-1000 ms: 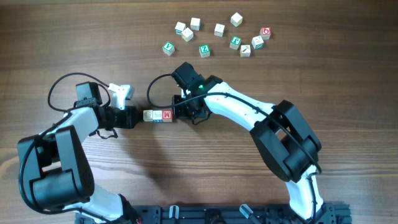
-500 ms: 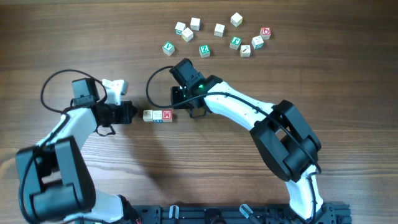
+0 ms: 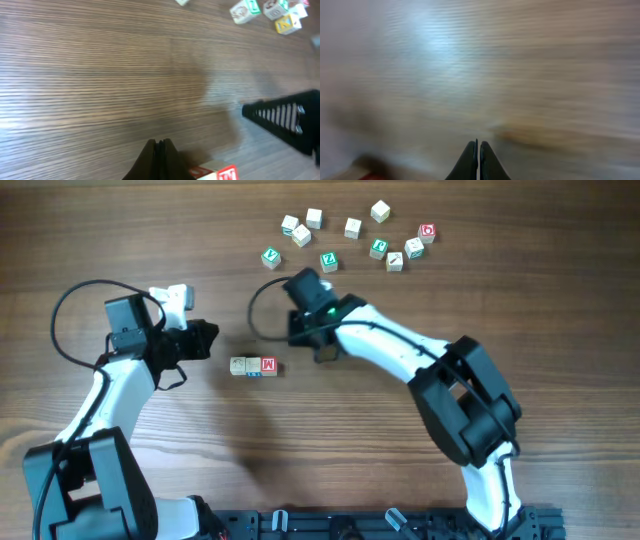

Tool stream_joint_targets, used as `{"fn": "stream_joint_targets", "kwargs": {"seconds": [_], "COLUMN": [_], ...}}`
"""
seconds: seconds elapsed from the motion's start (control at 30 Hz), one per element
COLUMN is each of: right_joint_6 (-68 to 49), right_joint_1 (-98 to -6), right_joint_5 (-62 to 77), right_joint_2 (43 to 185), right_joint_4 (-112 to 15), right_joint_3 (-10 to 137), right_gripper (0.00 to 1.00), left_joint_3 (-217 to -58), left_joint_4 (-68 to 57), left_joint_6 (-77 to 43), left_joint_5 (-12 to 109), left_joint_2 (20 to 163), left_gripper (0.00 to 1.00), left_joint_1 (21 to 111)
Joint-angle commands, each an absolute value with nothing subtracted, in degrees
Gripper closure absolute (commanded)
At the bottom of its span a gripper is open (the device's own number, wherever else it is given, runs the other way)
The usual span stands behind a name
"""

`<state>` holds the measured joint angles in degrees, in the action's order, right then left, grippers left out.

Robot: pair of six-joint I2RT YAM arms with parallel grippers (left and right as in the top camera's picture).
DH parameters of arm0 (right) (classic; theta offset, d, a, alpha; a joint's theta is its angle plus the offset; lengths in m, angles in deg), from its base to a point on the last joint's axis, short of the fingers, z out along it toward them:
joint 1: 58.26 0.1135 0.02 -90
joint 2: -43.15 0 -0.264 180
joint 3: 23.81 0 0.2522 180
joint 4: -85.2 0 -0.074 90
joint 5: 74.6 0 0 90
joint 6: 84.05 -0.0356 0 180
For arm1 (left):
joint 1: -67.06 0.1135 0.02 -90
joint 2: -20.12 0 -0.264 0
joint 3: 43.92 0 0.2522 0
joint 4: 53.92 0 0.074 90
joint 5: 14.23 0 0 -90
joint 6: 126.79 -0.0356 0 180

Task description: Form a horizontal line

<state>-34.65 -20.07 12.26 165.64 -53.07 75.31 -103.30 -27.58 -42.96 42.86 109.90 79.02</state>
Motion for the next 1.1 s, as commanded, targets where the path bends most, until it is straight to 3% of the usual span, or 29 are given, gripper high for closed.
{"fn": "stream_joint_targets", "kwargs": {"seconds": [0.0,0.17,0.37,1.07], "right_joint_6": [-38.83,-39.09,-39.24,-39.24], "right_joint_1": [-25.99,-27.47,-27.45,-27.32], "right_joint_5": [13.46,13.9,14.12,14.12], "right_joint_2": [166.67,166.69,166.69,166.69], "right_joint_4": [-51.09,-50.93,-51.02,-50.93], "right_joint_3": [76.07,74.92,74.92,74.92], "right_gripper": [0.96,0.96,0.95,0.96], "left_joint_3": [-104.2,-104.2,-104.2,-104.2], "left_joint_4": [-28.52,-29.27,-29.31,-26.23], "left_joint_6": [-41.87,-40.3,-37.52,-34.79], "left_joint_5": [46.01,57.75,63.76,61.68], "left_joint_2": [109.05,109.12,109.9,115.1], "left_gripper": [0.96,0.96,0.96,0.96], "left_joint_1": [73.12,65.87,64.93,64.64]}}
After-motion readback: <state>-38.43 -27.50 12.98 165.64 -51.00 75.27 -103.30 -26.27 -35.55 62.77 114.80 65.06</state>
